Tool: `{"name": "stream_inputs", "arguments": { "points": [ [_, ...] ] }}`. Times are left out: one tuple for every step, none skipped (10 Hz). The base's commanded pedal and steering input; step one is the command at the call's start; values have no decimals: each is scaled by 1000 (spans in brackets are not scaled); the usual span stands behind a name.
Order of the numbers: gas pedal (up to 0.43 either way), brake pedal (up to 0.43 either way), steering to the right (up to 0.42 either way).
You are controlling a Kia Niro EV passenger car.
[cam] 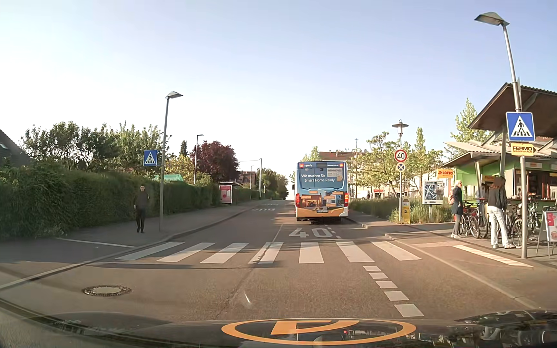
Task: Follow the waypoints while adhering to traffic rules and regulations
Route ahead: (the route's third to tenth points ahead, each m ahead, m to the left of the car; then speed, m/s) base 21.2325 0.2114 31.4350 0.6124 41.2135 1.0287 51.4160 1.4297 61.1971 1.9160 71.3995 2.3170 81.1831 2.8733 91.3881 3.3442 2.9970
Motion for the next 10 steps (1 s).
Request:
{"name": "stream_inputs", "arguments": {
  "points": [
    [0, 244, -6],
    [0, 244, -6],
    [0, 232, -6],
    [0, 195, -7],
    [0, 177, -7],
    [0, 159, -8],
    [0, 152, -7],
    [0, 140, -8],
    [0, 116, -7],
    [0, 98, -7]
  ]
}}
